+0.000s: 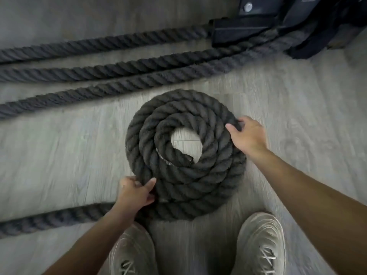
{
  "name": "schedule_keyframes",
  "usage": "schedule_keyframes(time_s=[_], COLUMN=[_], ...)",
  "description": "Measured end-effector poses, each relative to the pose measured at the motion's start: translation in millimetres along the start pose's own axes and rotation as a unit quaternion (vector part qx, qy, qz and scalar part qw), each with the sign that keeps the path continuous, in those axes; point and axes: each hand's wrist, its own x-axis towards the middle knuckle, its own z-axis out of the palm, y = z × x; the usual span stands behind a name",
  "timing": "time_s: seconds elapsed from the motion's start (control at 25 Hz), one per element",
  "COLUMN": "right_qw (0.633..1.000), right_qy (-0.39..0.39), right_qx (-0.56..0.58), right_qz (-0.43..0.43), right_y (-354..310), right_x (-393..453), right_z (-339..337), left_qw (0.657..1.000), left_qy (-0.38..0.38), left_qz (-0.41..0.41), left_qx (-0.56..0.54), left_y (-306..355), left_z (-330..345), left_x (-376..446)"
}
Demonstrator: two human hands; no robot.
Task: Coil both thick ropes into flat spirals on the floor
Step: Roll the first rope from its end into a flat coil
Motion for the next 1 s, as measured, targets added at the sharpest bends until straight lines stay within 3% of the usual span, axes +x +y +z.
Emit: schedule_keyframes(time_s=[0.12,0.24,0.44,0.6,0.68,0.84,0.88,1.0], right_qw=[0.999,0.995,0.994,0.998,0.998,0.999,0.998,0.996], right_qy=[0.005,0.012,-0.030,-0.041,-0.053,-0.027,-0.025,-0.008], right_qx=[0.019,0.045,0.046,0.031,0.030,0.037,0.047,0.061], right_qz=[0.034,0.091,0.100,0.033,0.007,0.027,0.042,0.067], right_y=[3.0,23.9,35.4,36.9,31.6,1.1,-3.2,9.5], right_x=[-7.3,-73.5,-162.2,-102.9,-57.6,4.7,5.1,-36.4], right_z=[4.5,11.3,29.8,16.5,9.5,-4.2,-4.3,6.7], left_qw=[0.999,0.995,0.993,0.992,0.995,0.990,0.990,0.995], left_qy=[0.011,0.055,-0.010,0.060,0.067,-0.043,-0.046,0.061], left_qz=[-0.018,0.076,0.113,0.106,0.072,-0.063,-0.062,0.032], left_qx=[-0.049,0.022,0.046,0.046,-0.006,-0.118,-0.120,-0.067], left_y=[10.8,55.5,101.4,66.7,38.7,-7.3,-5.6,35.7], left_z=[-2.1,-24.6,-18.1,-25.2,-28.3,-25.7,-26.2,-32.0], left_x=[-0.1,36.7,66.2,71.3,53.6,13.6,15.5,39.6])
